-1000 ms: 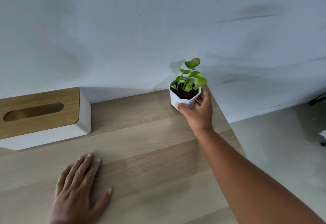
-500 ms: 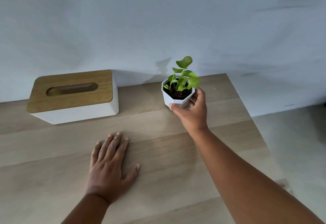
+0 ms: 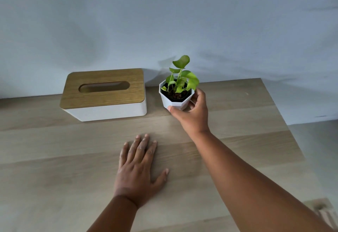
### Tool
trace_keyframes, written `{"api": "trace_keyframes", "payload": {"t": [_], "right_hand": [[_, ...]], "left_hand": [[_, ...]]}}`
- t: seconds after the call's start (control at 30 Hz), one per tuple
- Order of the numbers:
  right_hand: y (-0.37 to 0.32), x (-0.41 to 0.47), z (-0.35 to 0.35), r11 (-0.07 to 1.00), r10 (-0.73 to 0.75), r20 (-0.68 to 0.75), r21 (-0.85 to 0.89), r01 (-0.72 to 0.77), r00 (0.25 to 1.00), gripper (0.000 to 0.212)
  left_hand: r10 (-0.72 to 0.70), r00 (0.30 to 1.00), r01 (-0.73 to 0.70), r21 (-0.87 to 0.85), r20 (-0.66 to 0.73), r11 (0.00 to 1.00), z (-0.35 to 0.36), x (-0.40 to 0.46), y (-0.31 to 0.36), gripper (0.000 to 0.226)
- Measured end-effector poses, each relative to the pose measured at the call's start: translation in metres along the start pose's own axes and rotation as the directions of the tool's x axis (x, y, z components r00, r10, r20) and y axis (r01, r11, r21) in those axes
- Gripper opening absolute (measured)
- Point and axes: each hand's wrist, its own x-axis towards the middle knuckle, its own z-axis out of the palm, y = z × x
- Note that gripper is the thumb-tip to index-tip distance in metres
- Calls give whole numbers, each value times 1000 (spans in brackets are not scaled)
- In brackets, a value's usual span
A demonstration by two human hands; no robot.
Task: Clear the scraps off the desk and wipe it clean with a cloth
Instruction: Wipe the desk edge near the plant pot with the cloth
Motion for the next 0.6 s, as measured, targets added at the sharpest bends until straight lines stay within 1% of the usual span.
{"api": "trace_keyframes", "payload": {"t": [0.33,0.6], "right_hand": [[6,9,30,1000,22,52,5,-22,998,89],[7,15,39,999,20,67,-45,-17,998,90]], "left_hand": [[3,1000,-3,4,12,1000,-3,0,2,87],[-17,1000,17,22,5,1000,-2,1,3,86]]}}
